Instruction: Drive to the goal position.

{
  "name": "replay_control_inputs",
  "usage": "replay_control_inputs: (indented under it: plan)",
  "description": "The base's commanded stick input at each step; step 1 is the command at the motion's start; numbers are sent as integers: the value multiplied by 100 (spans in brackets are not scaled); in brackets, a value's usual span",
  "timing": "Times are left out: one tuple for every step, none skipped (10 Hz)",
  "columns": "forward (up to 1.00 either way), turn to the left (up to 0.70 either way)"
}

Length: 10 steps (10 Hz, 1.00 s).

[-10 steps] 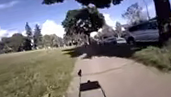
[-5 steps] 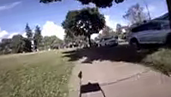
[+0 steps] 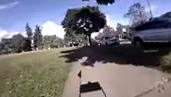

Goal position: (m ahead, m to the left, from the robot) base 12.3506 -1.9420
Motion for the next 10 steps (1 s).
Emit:
replay_control_inputs:
  plan:
    - [100, 0]
    - [100, 0]
    - [100, 0]
    - [100, 0]
    - [100, 0]
    - [100, 0]
    - [100, 0]
    - [100, 0]
    - [100, 0]
    - [100, 0]
